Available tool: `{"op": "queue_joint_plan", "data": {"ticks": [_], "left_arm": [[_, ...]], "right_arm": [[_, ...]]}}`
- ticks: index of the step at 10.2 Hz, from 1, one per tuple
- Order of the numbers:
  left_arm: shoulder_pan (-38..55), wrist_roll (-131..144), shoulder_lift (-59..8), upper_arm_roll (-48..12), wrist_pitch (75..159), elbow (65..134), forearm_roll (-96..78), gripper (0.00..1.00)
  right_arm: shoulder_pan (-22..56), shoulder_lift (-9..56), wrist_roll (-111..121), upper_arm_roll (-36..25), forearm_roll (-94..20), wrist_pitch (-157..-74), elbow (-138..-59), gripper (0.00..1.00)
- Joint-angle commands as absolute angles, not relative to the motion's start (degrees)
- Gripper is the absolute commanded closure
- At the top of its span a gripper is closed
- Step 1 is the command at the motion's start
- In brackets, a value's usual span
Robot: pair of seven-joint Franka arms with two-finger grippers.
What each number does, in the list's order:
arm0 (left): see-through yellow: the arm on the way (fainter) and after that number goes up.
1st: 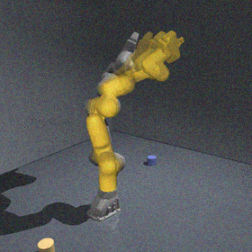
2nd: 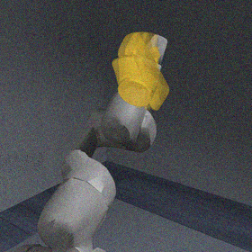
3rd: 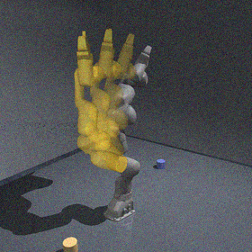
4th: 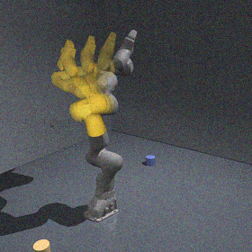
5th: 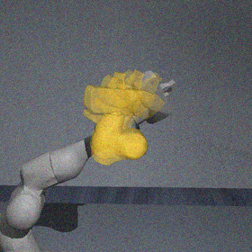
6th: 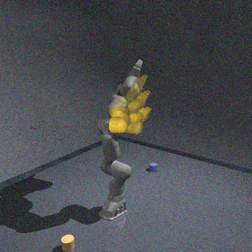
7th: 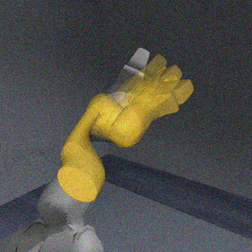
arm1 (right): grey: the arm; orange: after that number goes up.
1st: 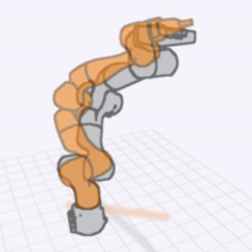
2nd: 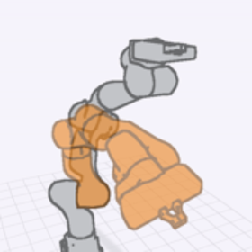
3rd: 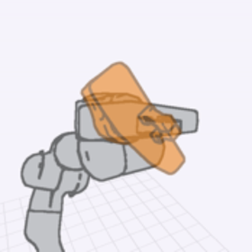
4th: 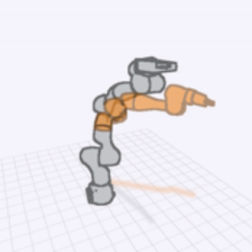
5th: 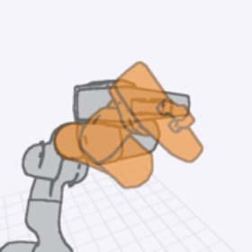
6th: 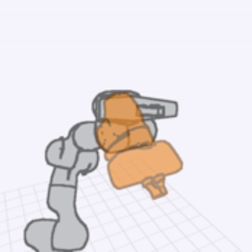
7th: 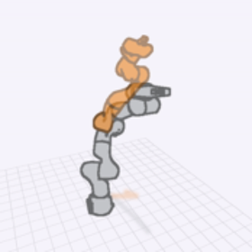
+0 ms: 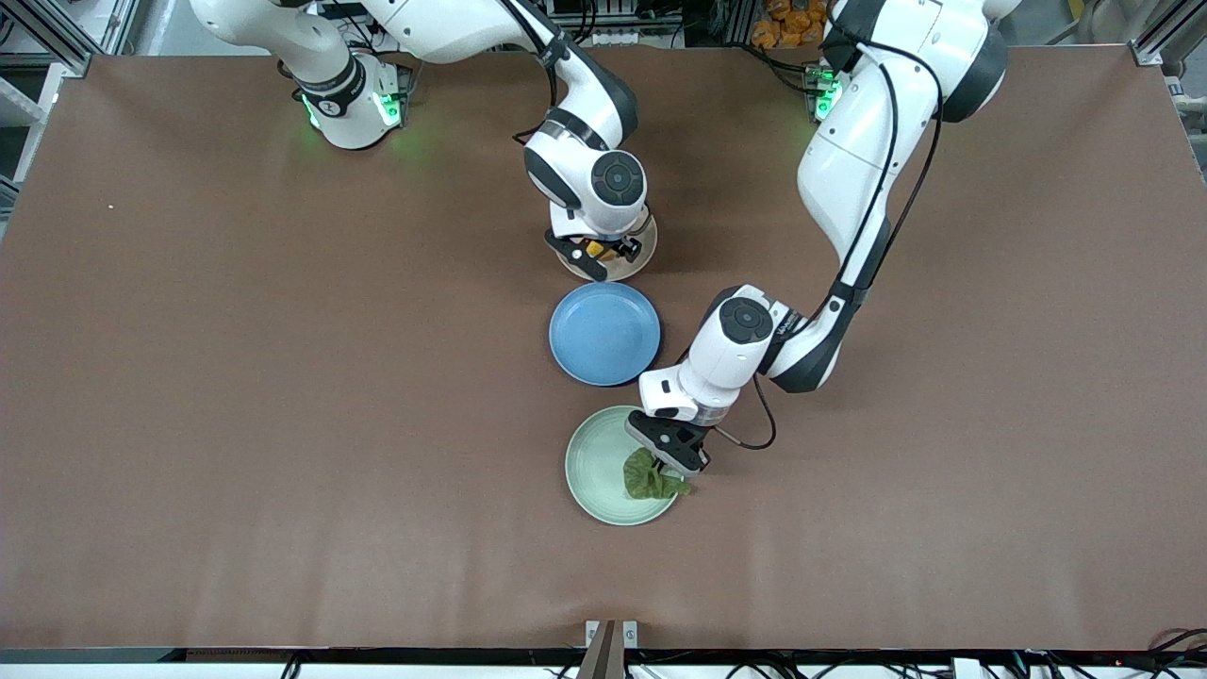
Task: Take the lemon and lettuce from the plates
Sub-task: 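Lower the right gripper onto the lemon while the left gripper pinches the lettuce, then lift the lettuce with the left gripper while the right gripper grasps the lemon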
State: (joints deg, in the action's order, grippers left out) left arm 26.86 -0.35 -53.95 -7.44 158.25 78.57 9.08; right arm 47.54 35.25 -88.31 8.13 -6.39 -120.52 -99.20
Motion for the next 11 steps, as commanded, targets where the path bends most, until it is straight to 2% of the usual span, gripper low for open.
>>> {"op": "queue_joint_plan", "data": {"ticks": [1, 2, 3, 6, 8, 10, 11], "left_arm": [[27.87, 3.78, -45.56, -6.42, 146.12, 79.63, 8.79, 1.0], [27.25, 3.78, -42.66, -6.24, 141.55, 79.63, 8.79, 1.0], [25.16, 3.61, -38.45, -6.24, 135.85, 79.72, 8.79, 1.0], [15.4, 1.68, -34.46, -6.77, 126.33, 79.8, 8.7, 1.0], [10.31, 0.27, -35.24, -6.77, 120.62, 80.5, 8.61, 1.0], [7.83, 1.05, -36.73, -6.42, 116.91, 82.87, 8.52, 1.0], [5.91, 1.14, -37.78, -6.33, 115.85, 83.49, 8.61, 1.0]], "right_arm": [[47.81, 35.85, -88.15, 7.91, -5.19, -121.72, -99.76, 0.06], [47.9, 35.77, -88.15, 7.91, -5.1, -121.73, -99.76, 0.06], [47.99, 35.77, -88.15, 7.82, -5.1, -121.73, -99.67, 0.16], [47.2, 35.51, -84.21, 7.91, -5.19, -121.55, -99.58, 0.72], [47.2, 35.07, -83.07, 7.82, -5.19, -120.77, -99.4, 0.84], [46.94, 33.5, -79.56, 7.47, -5.19, -116.92, -98.27, 0.95], [44.32, 31.49, -74.93, 7.56, -5.53, -113.59, -98.35, 1.0]]}}
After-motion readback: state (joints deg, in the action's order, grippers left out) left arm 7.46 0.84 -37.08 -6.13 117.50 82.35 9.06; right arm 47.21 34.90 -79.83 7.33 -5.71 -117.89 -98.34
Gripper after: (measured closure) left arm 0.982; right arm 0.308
